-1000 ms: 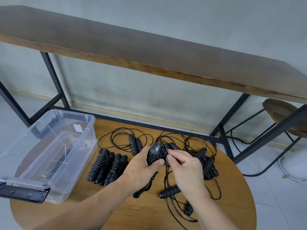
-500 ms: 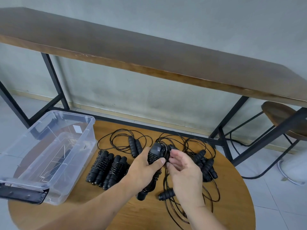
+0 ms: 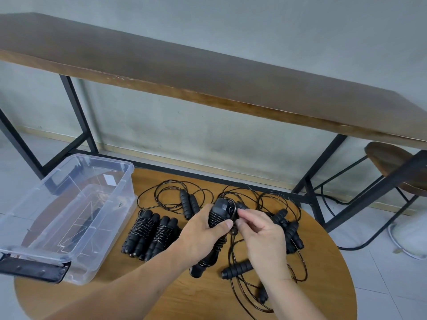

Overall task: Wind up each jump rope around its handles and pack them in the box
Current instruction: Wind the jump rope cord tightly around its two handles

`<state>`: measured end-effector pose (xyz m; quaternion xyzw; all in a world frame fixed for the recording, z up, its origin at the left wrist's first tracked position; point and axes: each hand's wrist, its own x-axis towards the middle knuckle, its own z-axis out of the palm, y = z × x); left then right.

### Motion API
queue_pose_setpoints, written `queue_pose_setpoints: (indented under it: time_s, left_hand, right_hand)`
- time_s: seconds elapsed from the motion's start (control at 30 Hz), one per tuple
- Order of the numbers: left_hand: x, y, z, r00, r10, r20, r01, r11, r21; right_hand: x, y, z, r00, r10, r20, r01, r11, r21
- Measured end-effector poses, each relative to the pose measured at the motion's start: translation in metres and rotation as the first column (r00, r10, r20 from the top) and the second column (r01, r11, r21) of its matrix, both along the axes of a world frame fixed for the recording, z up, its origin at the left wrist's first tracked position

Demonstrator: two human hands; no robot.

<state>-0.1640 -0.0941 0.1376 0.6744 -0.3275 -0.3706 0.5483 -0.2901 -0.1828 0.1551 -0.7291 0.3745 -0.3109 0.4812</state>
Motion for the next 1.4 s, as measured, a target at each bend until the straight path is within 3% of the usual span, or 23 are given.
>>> queue_pose_setpoints:
  time_s: [0.17,0.33,0.47,0.57,0.67,0.8,0.97,1.07,1.27,1.4]
  left_hand:
    - [0.004,0.002,0.004,0.997,-0.046,-0.057,0.045,0.999,-0.012]
    - [0.009,0.004,0.008,0.996,-0.092,-0.003,0.092,0.995,0.025]
    - [0.005,0.004,0.009,0.992,-0.093,0.085,0.089,0.995,0.043]
    - [0.0,0.004,0.009,0.986,-0.104,0.132,0.096,0.993,0.065]
    - [0.0,0.004,0.009,0.986,-0.089,0.139,0.079,0.994,0.072]
    - [0.003,0.002,0.01,0.981,-0.084,0.174,0.068,0.993,0.093]
    - [0.0,0.001,0.014,0.969,-0.074,0.234,0.049,0.992,0.113]
    - [-0.001,0.002,0.014,0.963,-0.08,0.257,0.052,0.992,0.114]
    - [-0.003,-0.001,0.009,0.961,-0.083,0.265,0.057,0.993,0.107]
    - [-0.008,-0.005,0.01,0.968,-0.036,0.25,0.019,0.997,0.069]
  right_hand:
    - [0.0,-0.005,0.003,0.999,0.049,-0.017,-0.049,0.999,-0.021]
    - [-0.003,-0.004,0.011,0.99,0.062,-0.124,-0.091,0.965,-0.247]
    - [-0.002,-0.008,0.019,0.947,0.058,-0.315,-0.223,0.826,-0.518]
    - [0.003,-0.01,0.023,0.899,0.009,-0.439,-0.3,0.742,-0.599]
    - [0.006,-0.01,0.023,0.892,-0.014,-0.452,-0.281,0.766,-0.578]
    - [0.008,-0.008,0.031,0.942,-0.003,-0.337,-0.09,0.962,-0.259]
    - [0.012,-0.004,0.031,0.97,-0.106,-0.217,0.093,0.993,-0.068]
    - [0.011,-0.006,0.032,0.97,-0.089,-0.225,0.097,0.995,0.024]
    - [0.011,-0.005,0.036,0.926,-0.002,-0.378,-0.064,0.985,-0.161]
    - [0.01,0.002,0.034,0.948,-0.078,-0.309,-0.039,0.934,-0.356]
